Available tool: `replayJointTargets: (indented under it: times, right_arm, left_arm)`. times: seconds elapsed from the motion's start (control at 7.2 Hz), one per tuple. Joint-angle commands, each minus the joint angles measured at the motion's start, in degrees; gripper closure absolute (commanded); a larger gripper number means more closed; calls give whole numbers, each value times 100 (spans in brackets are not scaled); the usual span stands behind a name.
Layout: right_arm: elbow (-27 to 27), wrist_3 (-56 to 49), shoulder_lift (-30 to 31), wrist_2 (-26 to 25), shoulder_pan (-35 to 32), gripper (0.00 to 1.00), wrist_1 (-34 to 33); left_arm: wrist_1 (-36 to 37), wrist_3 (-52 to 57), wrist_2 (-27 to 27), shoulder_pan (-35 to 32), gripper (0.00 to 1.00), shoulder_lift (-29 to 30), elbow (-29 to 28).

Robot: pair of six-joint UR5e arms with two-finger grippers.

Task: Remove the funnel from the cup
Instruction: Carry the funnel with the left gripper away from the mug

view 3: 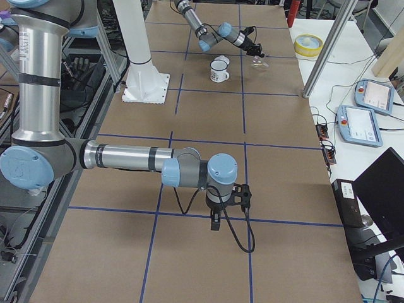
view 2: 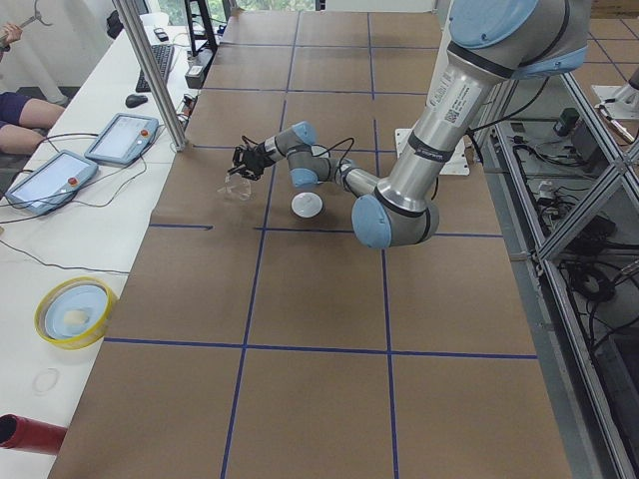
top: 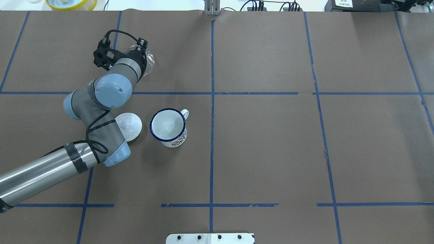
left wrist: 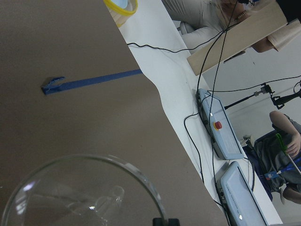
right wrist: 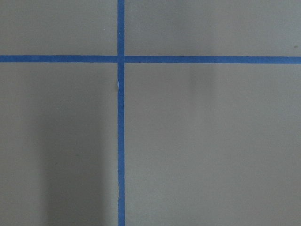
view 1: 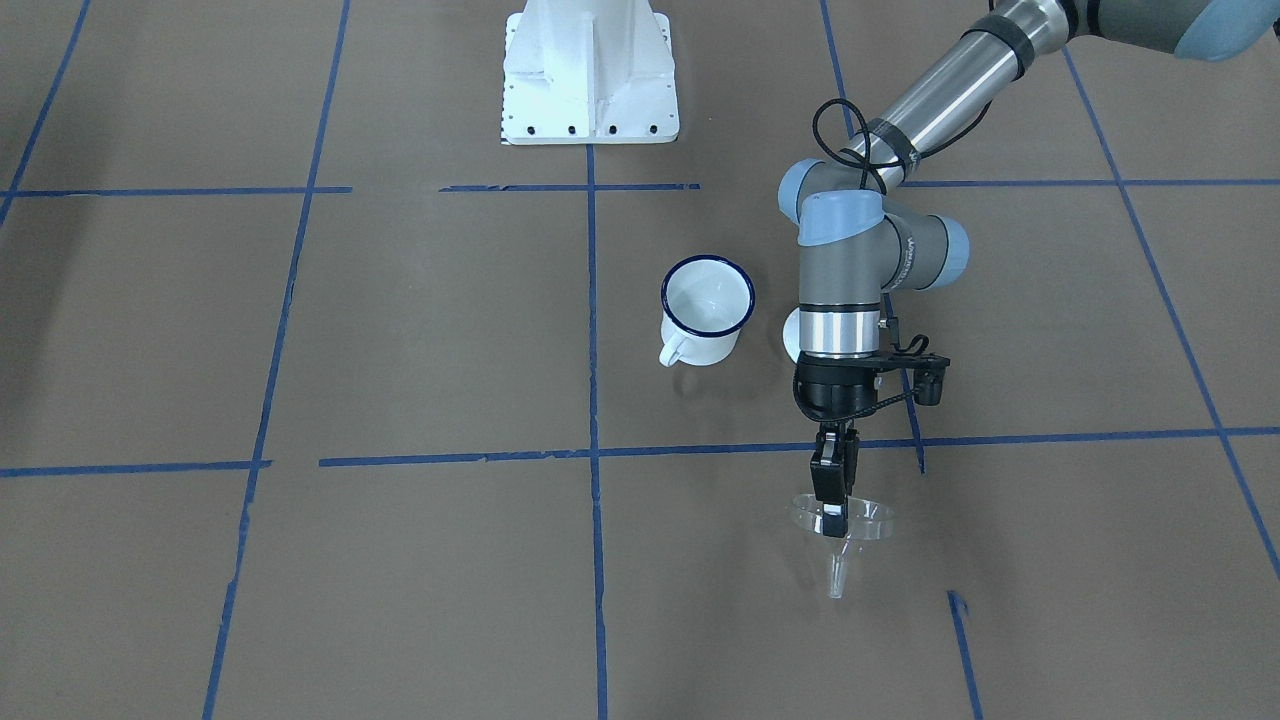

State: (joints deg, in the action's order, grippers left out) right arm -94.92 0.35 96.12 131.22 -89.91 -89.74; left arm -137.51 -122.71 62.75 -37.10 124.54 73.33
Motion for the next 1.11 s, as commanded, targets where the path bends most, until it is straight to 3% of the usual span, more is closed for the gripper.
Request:
replayJointTargets:
  times: [0.0, 0.42, 0.56, 0.97]
  right_arm:
    - [0, 0, 4, 0, 0, 0, 0]
    - [0, 0, 4, 0, 0, 0, 0]
    - [0, 0, 4, 0, 0, 0, 0]
    - [0, 0, 4, 0, 0, 0, 0]
  left_arm:
    - [5, 37, 27, 1, 0, 0, 14]
    - [127, 643, 97, -33, 0, -26, 425]
    - [581, 713, 585, -42, 0, -148, 828]
    - [2365, 2088, 2062, -60, 0, -929, 2778]
